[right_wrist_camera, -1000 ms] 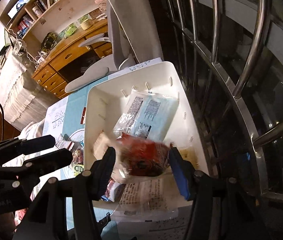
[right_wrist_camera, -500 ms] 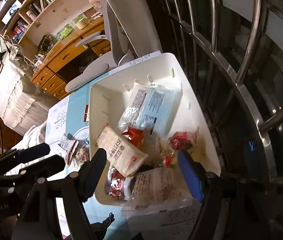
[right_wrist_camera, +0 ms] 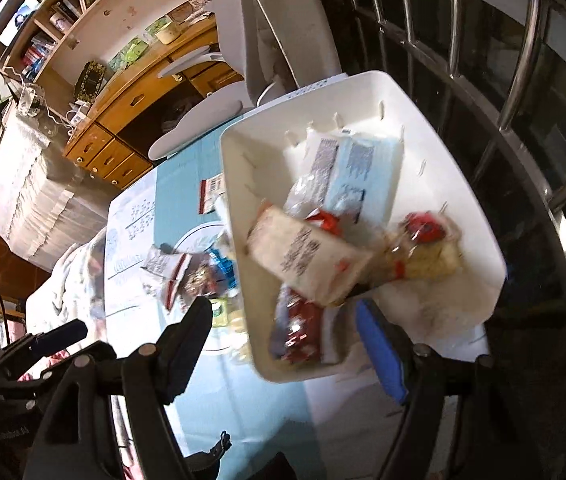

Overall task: Organize snacks
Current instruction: 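Withdraw both grippers from the tray back over the snack pile, then grasp the clear cracker pack with the right gripper while the left grasps the white printed bag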

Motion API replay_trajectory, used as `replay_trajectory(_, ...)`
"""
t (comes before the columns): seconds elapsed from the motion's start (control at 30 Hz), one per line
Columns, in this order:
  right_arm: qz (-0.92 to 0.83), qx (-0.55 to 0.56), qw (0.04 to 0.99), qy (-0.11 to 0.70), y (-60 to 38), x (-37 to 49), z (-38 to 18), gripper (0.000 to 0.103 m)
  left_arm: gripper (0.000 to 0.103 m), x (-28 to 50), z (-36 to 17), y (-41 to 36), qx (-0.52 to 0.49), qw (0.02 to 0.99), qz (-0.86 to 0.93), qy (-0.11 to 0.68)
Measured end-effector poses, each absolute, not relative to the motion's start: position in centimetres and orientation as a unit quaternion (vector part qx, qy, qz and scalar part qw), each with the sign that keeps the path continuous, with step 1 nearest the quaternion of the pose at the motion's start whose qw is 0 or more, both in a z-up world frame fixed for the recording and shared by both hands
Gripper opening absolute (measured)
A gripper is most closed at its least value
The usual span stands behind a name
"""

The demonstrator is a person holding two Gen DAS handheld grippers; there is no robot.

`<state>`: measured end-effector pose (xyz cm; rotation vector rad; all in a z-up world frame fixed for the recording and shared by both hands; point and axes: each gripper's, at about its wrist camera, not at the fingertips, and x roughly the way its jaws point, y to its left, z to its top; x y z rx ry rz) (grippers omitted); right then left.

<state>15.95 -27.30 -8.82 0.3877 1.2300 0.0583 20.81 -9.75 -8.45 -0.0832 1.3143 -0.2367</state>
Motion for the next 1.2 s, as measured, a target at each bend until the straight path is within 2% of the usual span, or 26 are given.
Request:
replay_trajectory(0.33, -0.028, 0.266, 0.777, 0.57, -22.3, 12.7, -9.6, 0.075, 0.08, 18.7, -8.2, -1.3, -0.022, 0.776, -0.114, 0.621)
replay_trajectory(0.73, -0.149, 0.461, 0.698, 0.528, -20.7, 9.4, -13.0, 0.075, 0.089, 19.4, -9.6, 6.3, -0.029, 0.775, -0.139, 0.616)
replay_trajectory(0.8, -0.167, 0.497, 0.675, 0.519, -20.7, 9.0, -13.9, 0.076, 0.091, 19.9, -10.1, 6.9, -0.032, 0.774, -0.14, 0.616)
replay_trajectory(0.87, -0.172, 0.529, 0.657, 0.509, -20.7, 8.9, -14.7, 0.083, 0.092, 20.7, -10.8, 7.4, -0.034, 0.774, -0.139, 0.617)
replay_trajectory(1.2, -0.262, 0.626, 0.568, 0.466, -20.4, 9.0, -18.5, 0.085, 0.092, 25.5, -14.8, 6.6, -0.04, 0.765, -0.125, 0.63)
